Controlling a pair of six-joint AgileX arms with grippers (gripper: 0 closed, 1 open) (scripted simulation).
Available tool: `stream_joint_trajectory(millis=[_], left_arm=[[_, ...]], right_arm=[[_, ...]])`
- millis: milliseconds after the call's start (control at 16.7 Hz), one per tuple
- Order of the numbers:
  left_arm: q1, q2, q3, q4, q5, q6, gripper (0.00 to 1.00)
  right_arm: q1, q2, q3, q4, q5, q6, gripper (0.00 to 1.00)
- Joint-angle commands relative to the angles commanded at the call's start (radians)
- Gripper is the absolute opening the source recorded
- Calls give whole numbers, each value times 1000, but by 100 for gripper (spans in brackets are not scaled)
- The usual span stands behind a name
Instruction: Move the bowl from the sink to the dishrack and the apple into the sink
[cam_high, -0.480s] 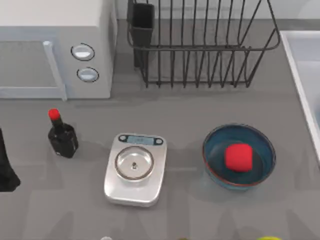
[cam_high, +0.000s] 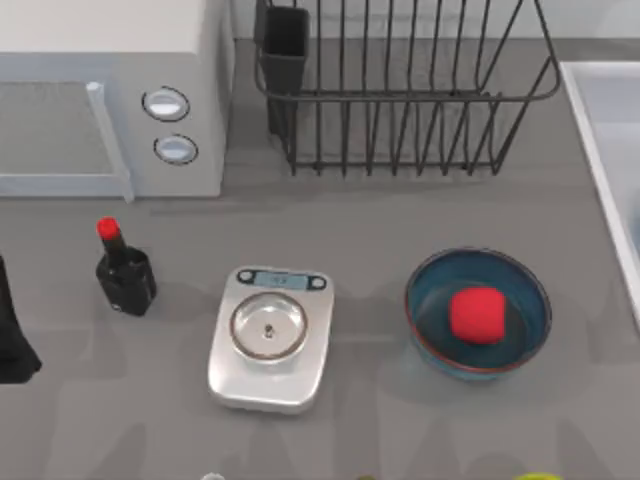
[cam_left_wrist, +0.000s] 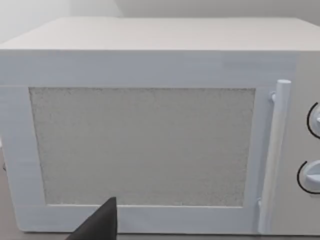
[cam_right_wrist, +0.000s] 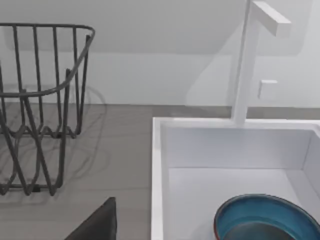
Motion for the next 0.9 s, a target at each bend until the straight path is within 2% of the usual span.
stream_joint_trajectory(millis=[360,900], left_arm=[[0,0,0,0,0,0,100],[0,0,0,0,0,0,100]], right_arm=[[-72,471,432,-230,-5,-65,100],[-212,1405,1284,-686,-14,-197,100]])
